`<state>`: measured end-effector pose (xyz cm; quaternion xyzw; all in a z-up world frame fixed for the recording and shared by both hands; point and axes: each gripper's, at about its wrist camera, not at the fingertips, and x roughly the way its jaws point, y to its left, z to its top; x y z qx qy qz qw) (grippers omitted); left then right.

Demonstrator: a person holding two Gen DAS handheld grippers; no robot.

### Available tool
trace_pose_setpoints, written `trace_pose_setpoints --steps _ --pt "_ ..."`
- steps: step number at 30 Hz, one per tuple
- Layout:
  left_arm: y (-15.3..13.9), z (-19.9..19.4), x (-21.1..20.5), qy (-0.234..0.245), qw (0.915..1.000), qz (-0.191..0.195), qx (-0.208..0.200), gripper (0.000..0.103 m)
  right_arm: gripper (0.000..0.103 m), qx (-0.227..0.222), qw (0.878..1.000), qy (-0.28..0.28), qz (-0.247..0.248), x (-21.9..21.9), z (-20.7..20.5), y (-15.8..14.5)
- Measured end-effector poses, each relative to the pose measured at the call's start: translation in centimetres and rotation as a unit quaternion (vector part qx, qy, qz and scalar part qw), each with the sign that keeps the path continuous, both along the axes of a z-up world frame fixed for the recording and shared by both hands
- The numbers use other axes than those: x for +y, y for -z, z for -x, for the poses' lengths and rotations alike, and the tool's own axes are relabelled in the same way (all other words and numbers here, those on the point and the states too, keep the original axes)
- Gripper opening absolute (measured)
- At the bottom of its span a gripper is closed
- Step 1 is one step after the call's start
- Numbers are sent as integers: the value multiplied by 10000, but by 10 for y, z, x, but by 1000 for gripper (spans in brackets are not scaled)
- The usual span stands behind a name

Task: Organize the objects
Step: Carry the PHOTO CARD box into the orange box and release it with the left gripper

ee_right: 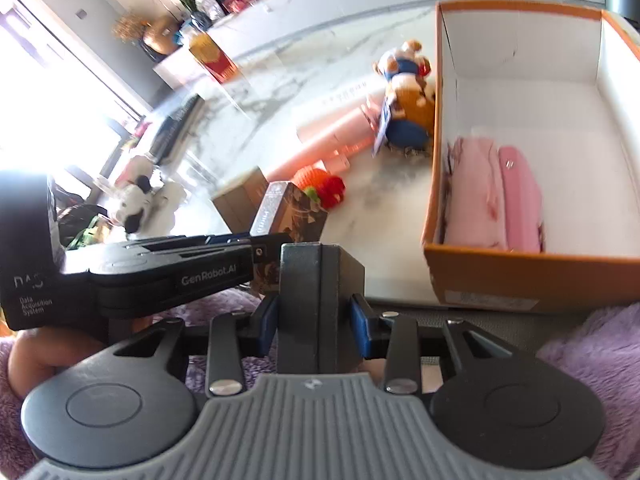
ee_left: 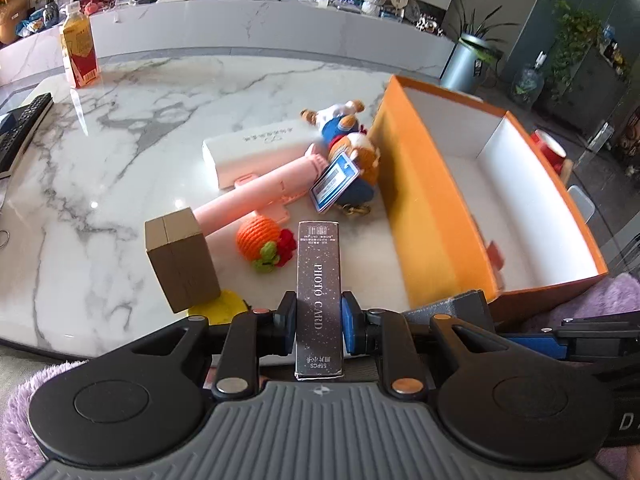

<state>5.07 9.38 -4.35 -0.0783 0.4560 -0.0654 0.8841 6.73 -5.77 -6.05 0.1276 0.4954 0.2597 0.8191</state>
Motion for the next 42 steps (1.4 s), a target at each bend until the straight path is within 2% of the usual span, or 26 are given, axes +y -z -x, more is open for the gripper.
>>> trace_pose_setpoints --steps 7,10,15,18,23,26,31,35,39,42 --pt "-53 3 -29 192 9969 382 -666 26 40 -629 9966 378 -363 -59 7 -61" --pt "-69 -3 -50 432 9934 590 -885 26 40 -905 9937 592 -309 -86 6 -80" --pt "-77 -24 -93 863 9882 780 -994 26 40 -918 9923 836 -16 -125 -10 -89" --pt "-69 -41 -117 1014 9862 988 -860 26 40 -760 9927 895 258 -145 -28 -84" --pt "-41 -68 -145 1081 9852 1281 -345 26 40 -117 9952 762 595 -174 -63 -67" --pt "-24 -79 -156 1012 9861 1315 -65 26 40 359 9957 527 678 -182 -81 -51" --pt "-1 -89 -157 745 9901 1132 362 26 40 1036 9919 286 685 -178 -104 -26" --pt "10 -94 -154 582 9894 1146 676 26 40 1287 9881 264 802 -168 -114 -8" --pt "26 -99 -155 497 9852 1322 970 26 40 1343 9848 500 984 -167 -122 2" --pt "36 -103 -157 429 9851 1254 1096 26 40 1393 9838 513 1006 -168 -125 5"
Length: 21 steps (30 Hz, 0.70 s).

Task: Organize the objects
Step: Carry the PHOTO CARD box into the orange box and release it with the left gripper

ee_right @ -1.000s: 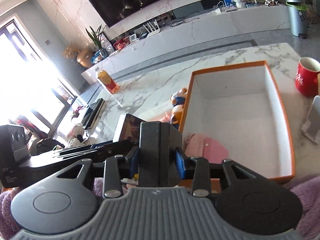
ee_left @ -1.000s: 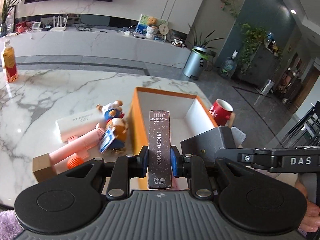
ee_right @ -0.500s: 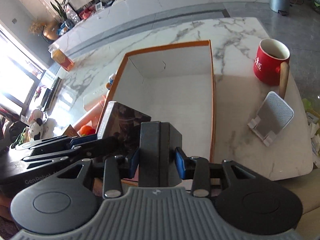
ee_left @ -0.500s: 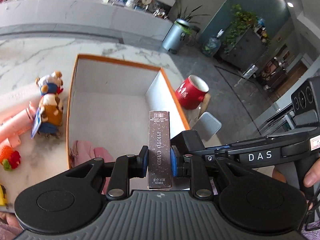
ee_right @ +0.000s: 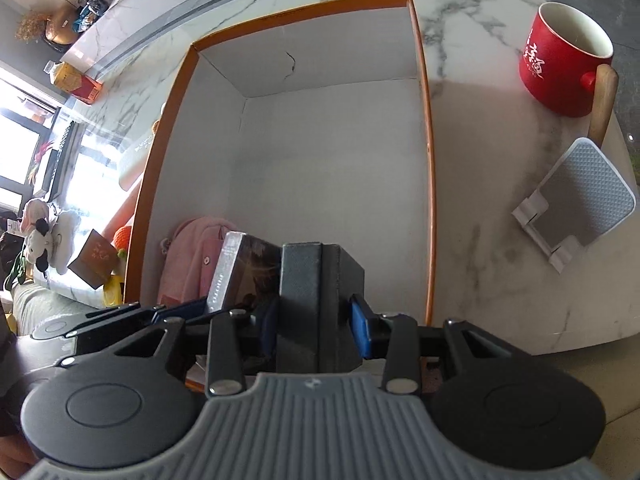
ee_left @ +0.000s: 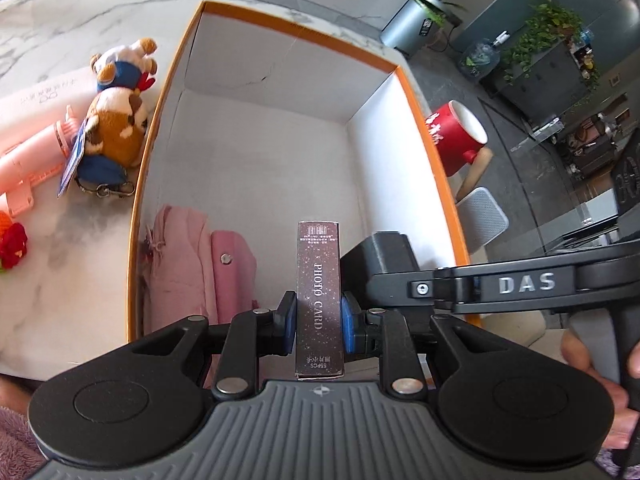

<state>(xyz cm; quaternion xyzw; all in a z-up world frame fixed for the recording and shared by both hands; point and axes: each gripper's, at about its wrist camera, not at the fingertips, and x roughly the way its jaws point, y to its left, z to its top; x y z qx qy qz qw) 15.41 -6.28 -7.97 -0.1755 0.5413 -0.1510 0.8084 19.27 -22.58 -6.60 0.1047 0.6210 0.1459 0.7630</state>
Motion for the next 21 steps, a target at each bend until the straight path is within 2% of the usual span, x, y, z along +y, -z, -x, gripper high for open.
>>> trace_pose_setpoints --steps 4,10,12,14,17,19,21 --pt "6 -1 -4 12 9998 -171 84 26 40 228 9997 62 -83 2 -4 8" --pt "8 -1 -7 183 9989 -404 115 29 40 173 9998 39 4 12 -6 7" --pt "8 0 -8 230 9985 -479 126 25 40 278 9996 27 -49 15 -5 10" --pt "7 1 -5 254 9984 -500 107 26 40 299 9995 51 67 18 -5 14" --pt "-1 5 5 297 9984 -478 32 33 40 288 9994 29 182 24 -7 18" --pt "-12 11 16 360 9987 -340 -99 35 40 332 9993 31 189 25 -7 21" --pt "-25 18 27 351 9986 -246 -308 42 40 359 9992 39 162 25 -7 24"
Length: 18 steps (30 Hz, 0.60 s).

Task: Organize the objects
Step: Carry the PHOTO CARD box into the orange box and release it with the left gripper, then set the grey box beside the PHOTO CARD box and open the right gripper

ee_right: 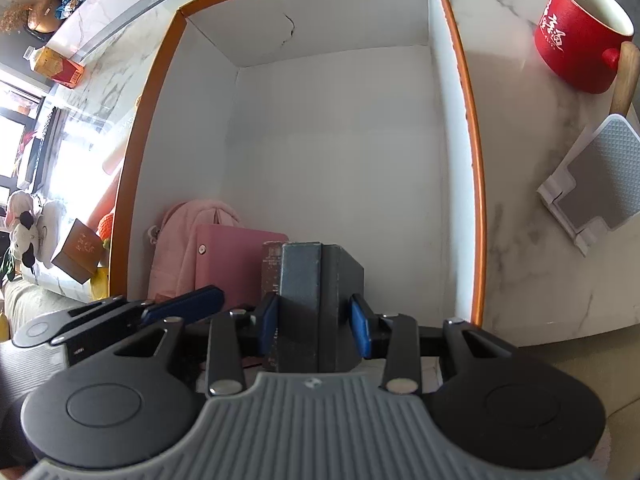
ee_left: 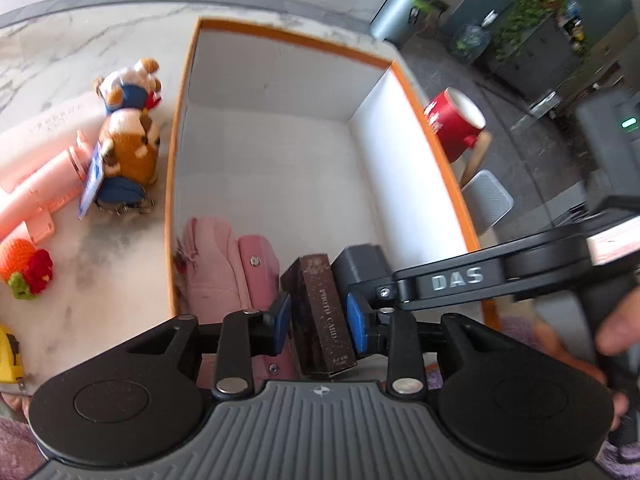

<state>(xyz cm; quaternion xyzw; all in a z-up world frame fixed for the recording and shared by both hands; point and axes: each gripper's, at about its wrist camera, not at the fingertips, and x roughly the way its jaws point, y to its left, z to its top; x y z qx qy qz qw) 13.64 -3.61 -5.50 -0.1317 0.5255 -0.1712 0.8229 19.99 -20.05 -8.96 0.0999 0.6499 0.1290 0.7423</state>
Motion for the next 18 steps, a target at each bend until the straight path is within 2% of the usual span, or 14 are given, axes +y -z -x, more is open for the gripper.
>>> trace_pose_setpoints --steps 4,6,9,12,14,18 --pt "-22 15 22 -230 9977 15 -637 48 40 10 10000 -37 22 3 0 6" --pt "-25 18 32 -373 9960 -49 -806 50 40 62 10000 -8 -34 3 1 9" --pt "-21 13 40 -556 9959 -201 -686 50 40 93 9999 39 -140 1 2 13" --pt "-11 8 46 -661 9969 -156 -390 48 40 42 9998 23 -216 1 3 13" --pt "-7 9 47 -581 9977 -65 -335 43 39 98 9988 -10 -476 2 4 14" --pt "-8 11 44 -528 9978 -139 -374 43 40 168 9991 -9 -392 8 4 17"
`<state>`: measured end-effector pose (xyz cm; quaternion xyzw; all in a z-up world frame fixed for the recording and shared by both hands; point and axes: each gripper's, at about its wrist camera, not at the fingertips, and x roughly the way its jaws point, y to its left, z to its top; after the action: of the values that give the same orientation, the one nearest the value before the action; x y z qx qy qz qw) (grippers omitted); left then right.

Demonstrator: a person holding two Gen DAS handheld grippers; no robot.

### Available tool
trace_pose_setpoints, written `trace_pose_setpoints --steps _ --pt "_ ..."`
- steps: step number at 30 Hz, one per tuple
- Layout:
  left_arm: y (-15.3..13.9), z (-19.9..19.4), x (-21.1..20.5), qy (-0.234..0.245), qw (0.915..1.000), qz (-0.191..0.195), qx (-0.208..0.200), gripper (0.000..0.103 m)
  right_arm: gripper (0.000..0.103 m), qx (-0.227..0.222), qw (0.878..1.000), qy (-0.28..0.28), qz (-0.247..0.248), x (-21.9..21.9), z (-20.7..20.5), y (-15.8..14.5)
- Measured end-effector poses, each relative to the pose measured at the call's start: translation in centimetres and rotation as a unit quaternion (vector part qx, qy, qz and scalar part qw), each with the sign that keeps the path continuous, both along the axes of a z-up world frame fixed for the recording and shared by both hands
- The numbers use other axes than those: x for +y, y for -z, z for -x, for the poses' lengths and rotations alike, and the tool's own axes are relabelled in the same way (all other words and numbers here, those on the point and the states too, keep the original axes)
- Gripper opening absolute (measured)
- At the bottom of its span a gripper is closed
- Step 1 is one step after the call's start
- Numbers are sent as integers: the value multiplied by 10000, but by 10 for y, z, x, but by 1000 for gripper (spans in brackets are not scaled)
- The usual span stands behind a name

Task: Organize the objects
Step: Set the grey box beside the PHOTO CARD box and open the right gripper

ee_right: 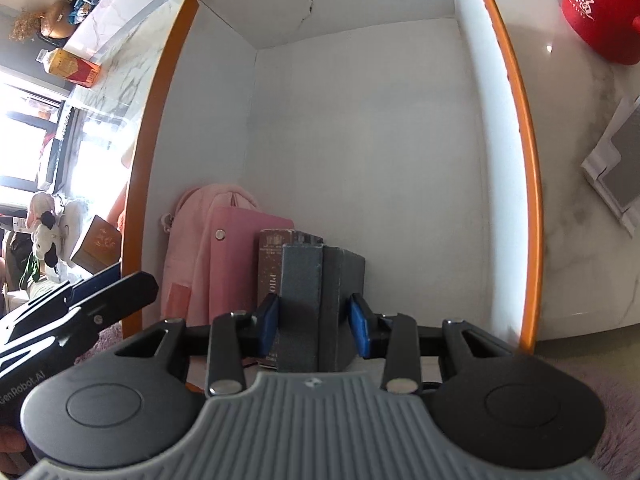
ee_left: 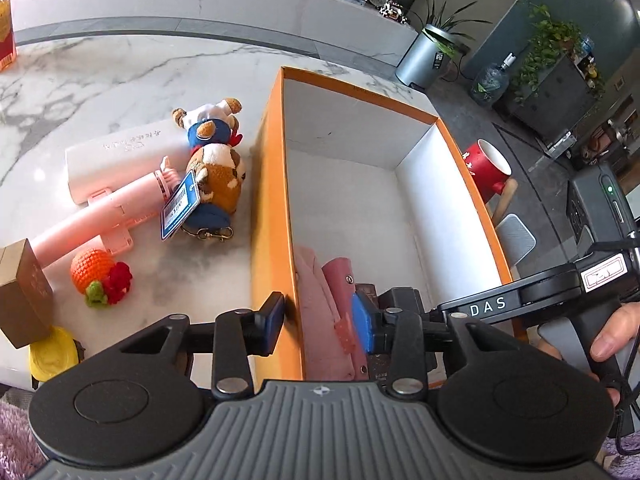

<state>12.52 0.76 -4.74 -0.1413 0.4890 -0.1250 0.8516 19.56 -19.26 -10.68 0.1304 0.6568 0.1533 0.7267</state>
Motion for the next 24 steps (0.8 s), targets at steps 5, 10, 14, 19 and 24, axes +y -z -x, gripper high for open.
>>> trace_pose_setpoints --steps 5,10,14,19,24 --pt "0 1 4 -39 9999 113 -13 42 46 -99 9999 -52 19 2 5 -4" --pt "-2 1 9 -106 9998 150 -63 42 57 -337 9994 20 70 1 10 -12" --pt "-5 2 11 -119 9996 196 -149 42 57 -453 9989 72 66 -1 15 -18" --pt "-15 8 17 -111 9992 249 -275 42 56 -941 9955 -69 25 1 28 -36" --pt "-30 24 33 -161 9984 85 -537 42 56 -1785 9828 -480 -21 23 45 -62"
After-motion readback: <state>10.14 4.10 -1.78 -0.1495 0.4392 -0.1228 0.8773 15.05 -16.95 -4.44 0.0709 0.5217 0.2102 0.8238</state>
